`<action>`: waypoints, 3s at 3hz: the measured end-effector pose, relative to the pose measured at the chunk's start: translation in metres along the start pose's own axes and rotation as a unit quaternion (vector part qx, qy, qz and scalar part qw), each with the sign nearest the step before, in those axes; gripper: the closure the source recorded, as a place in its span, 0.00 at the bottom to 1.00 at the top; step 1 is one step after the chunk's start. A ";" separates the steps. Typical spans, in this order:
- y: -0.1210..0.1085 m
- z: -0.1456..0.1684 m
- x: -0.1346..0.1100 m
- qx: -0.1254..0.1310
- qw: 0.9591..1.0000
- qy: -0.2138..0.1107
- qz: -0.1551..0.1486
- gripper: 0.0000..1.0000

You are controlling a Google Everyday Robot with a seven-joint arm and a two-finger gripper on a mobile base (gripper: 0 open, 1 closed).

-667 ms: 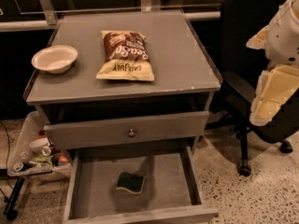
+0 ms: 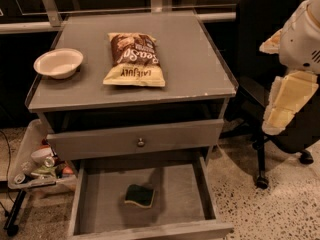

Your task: Pick sponge from middle drawer and place on counter

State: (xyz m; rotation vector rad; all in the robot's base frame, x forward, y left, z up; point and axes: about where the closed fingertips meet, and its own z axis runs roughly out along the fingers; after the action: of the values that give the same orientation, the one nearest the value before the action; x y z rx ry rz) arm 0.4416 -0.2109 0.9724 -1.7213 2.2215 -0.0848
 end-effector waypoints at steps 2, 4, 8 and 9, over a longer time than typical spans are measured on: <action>0.028 0.046 -0.020 -0.060 0.998 -0.031 0.019 0.00; 0.026 0.052 -0.019 -0.051 0.998 -0.023 0.022 0.00; 0.044 0.165 -0.028 -0.111 0.992 -0.019 0.054 0.00; 0.055 0.182 -0.034 -0.120 0.990 -0.033 0.061 0.00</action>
Offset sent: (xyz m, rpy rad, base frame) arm -0.0149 0.0553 -0.0783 0.1645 0.2039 0.0125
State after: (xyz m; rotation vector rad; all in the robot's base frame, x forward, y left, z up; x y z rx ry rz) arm 0.4510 -0.1363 0.7943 -1.6724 2.3606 0.2740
